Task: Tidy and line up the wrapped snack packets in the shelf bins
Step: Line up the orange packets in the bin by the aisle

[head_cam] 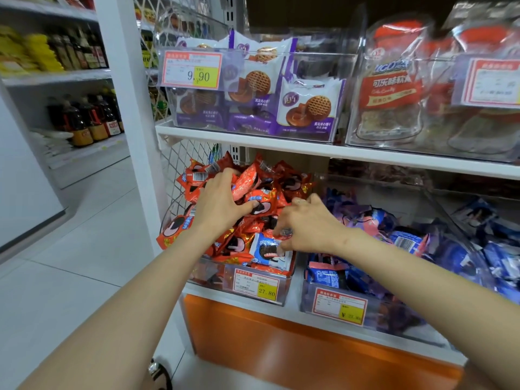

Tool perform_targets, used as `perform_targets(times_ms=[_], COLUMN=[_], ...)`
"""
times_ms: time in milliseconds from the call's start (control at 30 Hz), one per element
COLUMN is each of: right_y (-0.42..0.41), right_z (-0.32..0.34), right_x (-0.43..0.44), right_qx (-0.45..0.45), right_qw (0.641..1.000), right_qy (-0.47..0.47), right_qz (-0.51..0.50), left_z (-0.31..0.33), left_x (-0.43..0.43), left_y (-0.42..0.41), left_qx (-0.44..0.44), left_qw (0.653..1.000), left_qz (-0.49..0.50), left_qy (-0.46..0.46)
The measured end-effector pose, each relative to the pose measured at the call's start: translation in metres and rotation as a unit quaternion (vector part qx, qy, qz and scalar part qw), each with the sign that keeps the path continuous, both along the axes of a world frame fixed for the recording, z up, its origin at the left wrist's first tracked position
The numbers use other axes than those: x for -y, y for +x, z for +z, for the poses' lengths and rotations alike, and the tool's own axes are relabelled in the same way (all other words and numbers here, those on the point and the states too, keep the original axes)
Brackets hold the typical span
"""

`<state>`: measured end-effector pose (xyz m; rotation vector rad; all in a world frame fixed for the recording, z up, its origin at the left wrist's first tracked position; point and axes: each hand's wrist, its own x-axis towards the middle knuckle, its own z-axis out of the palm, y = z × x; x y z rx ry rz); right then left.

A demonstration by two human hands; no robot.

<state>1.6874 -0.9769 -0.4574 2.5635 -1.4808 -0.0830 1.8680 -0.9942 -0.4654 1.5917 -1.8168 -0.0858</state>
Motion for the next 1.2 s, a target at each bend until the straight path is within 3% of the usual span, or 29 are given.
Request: perform_targets(times_ms=[233, 533, 667, 833, 900, 1000, 1100, 1200], right_y=[0.002, 0.013, 0.021, 0.014, 0.011, 0.004, -0.002, 0.005], right_z=[0.003, 0.001, -0.002, 0.008, 0.019, 0.035, 0.042, 0.025], right_x=[0.013, 0.027, 0.027, 0.008, -0.004, -0.016, -0.018, -0.019], right_qx=[0.037, 0.072, 0.112, 0.1, 0.125, 0.205, 0.301, 0.272], right_qw=[0.996, 0.981, 0.97, 0.975, 0.974, 0.962, 0.946, 0.955], right_qy=[-0.03, 0.035, -0.055, -0.14, -0.135, -0.126, -0.019, 0.05], right_qz=[-0.074, -0.178, -0.206, -0.14, -0.13, -0.13, -0.118, -0.111], left_z=[0.0, -0.001, -0.002, 0.0, 0.0, -0.006, -0.009, -0.01], left_x=[-0.001, -0.002, -0.001, 0.003, 0.005, 0.005, 0.005, 0.006], left_y=[0.003, 0.004, 0.005, 0.011, 0.015, 0.016, 0.012, 0.01], left_qx=[0.0, -0.003, -0.009, -0.057, -0.087, -0.06, -0.023, -0.013], left_qw=[1.0, 1.0, 1.0, 0.998, 0.996, 0.998, 1.0, 1.0], left_qz=[-0.005, -0.01, -0.014, 0.003, 0.018, 0.012, 0.001, 0.006], left_qy=[-0.003, -0.001, -0.003, 0.005, 0.0, -0.009, -0.011, -0.011])
